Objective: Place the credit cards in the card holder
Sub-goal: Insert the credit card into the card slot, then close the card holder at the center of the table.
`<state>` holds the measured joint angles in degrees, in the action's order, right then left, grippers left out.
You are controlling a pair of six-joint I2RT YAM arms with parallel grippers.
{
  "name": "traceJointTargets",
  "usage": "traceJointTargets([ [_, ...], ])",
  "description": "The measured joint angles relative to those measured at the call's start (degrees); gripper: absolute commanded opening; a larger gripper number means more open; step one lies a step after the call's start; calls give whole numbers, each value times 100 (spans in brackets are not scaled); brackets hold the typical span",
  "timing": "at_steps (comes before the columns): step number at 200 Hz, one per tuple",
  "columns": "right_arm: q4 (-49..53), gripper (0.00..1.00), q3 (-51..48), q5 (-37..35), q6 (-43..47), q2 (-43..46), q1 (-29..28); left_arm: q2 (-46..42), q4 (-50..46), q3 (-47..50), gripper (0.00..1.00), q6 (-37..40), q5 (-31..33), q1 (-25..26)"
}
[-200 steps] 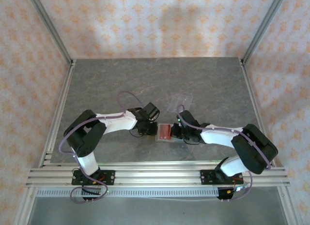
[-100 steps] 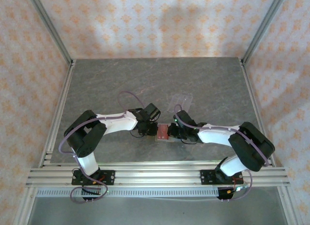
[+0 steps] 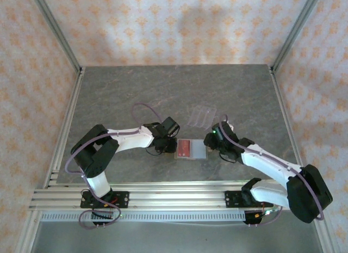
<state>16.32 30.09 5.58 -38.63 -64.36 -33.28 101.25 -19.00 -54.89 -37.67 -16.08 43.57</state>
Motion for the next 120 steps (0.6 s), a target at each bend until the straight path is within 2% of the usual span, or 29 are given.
traceJointTargets([
  [62,-173,58,-138,271,125,-354,-92,0,0,-2,15,0,70,37],
  [94,-127,59,-103,-2,140,-426,-584,0,0,-2,15,0,149,74],
  [120,142,56,118,-492,138,-673,-673,0,0,-2,15,0,155,76],
])
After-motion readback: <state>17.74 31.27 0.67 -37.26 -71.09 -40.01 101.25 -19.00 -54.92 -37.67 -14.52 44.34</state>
